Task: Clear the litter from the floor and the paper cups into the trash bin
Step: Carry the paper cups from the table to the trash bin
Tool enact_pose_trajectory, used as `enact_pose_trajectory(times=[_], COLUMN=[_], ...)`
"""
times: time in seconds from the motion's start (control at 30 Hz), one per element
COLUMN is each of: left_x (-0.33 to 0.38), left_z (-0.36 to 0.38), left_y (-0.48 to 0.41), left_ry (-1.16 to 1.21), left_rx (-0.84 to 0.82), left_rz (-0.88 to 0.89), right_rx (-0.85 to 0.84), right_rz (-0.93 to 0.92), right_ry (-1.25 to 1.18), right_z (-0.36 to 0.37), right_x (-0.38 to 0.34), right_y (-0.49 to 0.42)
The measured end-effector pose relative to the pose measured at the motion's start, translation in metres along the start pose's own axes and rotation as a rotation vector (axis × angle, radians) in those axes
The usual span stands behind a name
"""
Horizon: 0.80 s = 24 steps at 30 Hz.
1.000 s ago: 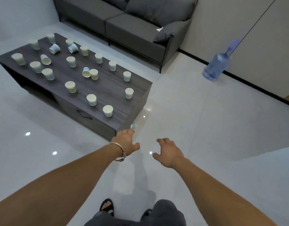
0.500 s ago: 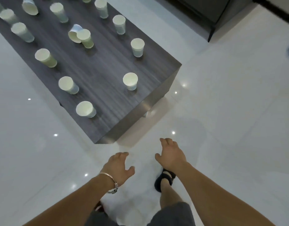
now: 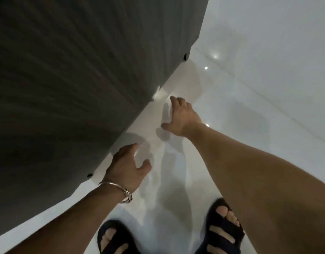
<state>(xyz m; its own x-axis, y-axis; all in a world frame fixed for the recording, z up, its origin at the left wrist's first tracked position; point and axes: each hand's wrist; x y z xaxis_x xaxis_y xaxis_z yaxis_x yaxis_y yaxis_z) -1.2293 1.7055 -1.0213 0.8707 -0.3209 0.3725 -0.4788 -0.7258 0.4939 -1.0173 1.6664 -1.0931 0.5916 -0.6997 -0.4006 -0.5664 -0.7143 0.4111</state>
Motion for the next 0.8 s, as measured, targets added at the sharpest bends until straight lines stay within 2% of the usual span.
enact_pose_trajectory(times=[0.2, 0.37, 0.47, 0.63, 0.8], left_x=[-0.023, -0.016, -0.007, 0.025, 0.084], left_z=[0.033, 0.027, 0.020, 0.002, -0.043], left_y=[-0.041, -0.058, -0.048, 0.004, 0.067], left_ry=[-0.055, -0.046, -0.034, 0.088, 0.282], left_rx=[0.030, 0.019, 0.025, -0.029, -0.078], left_rz=[0.014, 0.010, -0.007, -0.078, -0.183], right_rx=[0.244, 0.216, 0.191, -0.013, 0.050], right_rz=[-0.043, -0.060, -0.071, -0.046, -0.067], right_ry=[-0.157, -0.026, -0.016, -0.117, -0.237], right_z=[0.028, 0.021, 0.018, -0.003, -0.073], right_x=[-0.010, -0.020, -0.012, 0.014, 0.002], right_y=[-0.093, -0.122, -0.085, 0.030, 0.140])
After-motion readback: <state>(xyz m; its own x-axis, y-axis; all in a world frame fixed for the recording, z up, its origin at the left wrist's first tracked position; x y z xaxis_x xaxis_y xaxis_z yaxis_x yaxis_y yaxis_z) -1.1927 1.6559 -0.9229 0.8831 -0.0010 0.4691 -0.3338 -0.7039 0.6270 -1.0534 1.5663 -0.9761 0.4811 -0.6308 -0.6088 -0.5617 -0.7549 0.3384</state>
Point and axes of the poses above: each hand's wrist, its own y-axis away from the middle knuckle, its own z-axis out of the palm, x = y × z, and after that the axes turned 9 degrees about x, right-handed
